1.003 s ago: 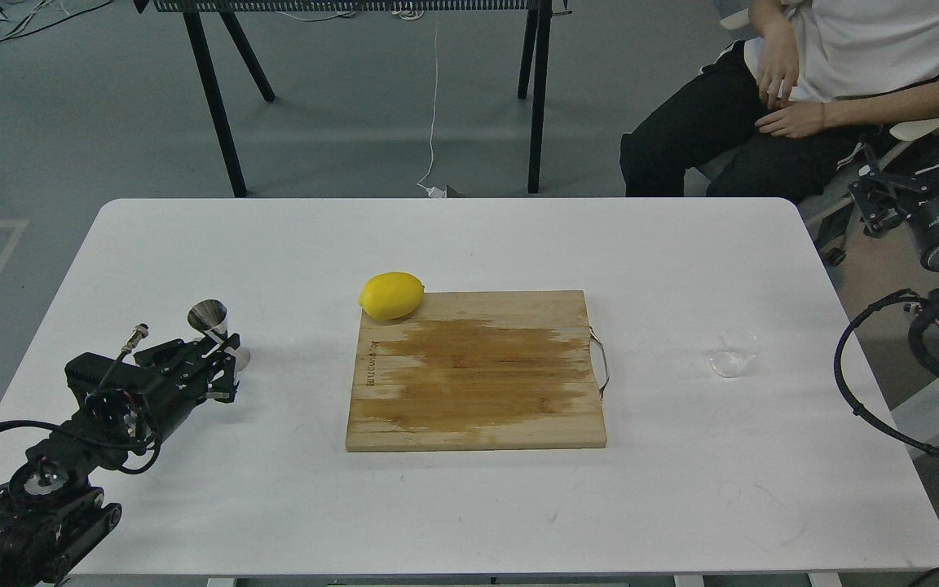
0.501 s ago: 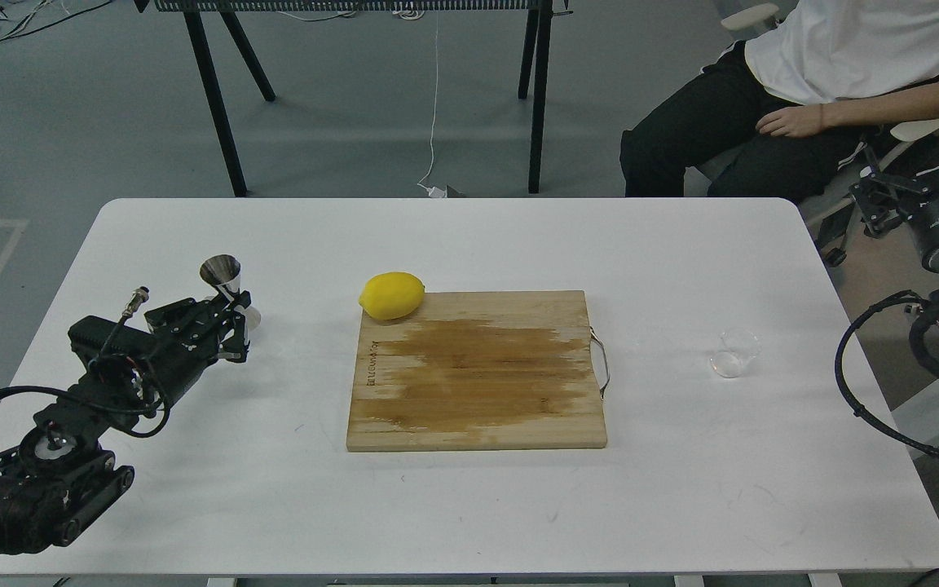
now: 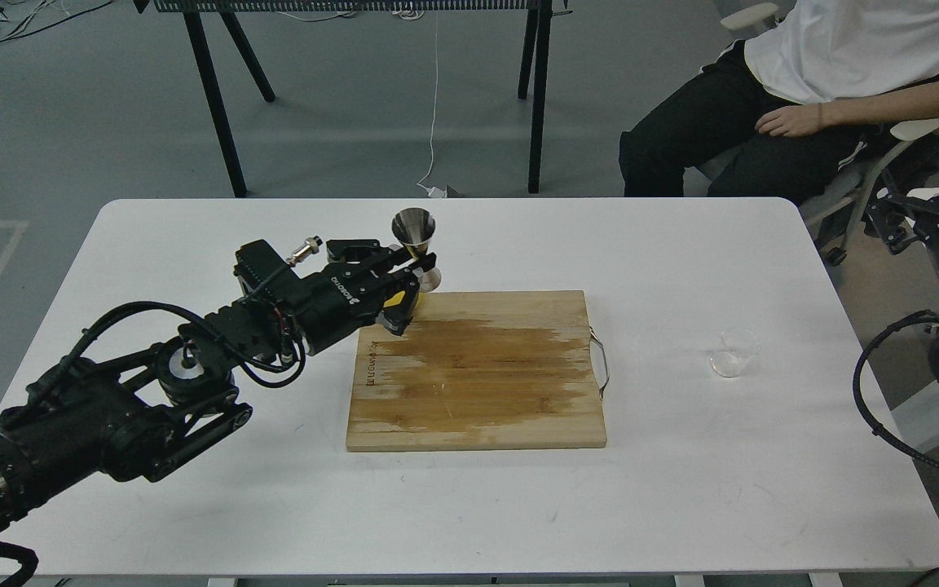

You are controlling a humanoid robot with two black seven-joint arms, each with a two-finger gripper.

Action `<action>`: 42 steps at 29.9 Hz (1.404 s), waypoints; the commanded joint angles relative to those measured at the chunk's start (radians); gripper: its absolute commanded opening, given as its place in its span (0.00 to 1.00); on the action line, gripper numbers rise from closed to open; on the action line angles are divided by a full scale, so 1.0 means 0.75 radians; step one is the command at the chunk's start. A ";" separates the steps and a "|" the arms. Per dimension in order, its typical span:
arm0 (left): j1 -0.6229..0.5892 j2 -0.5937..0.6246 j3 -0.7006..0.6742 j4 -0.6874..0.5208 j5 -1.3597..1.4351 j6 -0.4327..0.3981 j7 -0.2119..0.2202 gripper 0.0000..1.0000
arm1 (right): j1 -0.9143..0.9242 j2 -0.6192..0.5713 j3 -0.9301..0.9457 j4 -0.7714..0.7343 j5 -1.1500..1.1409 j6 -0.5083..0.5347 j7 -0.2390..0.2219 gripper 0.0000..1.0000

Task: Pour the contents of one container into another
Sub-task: 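Carry the jigger onto the wooden board and set it down upright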

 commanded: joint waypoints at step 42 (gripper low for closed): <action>0.073 -0.373 0.090 0.383 0.000 -0.011 0.122 0.27 | -0.002 0.000 0.000 -0.002 0.000 0.000 0.001 1.00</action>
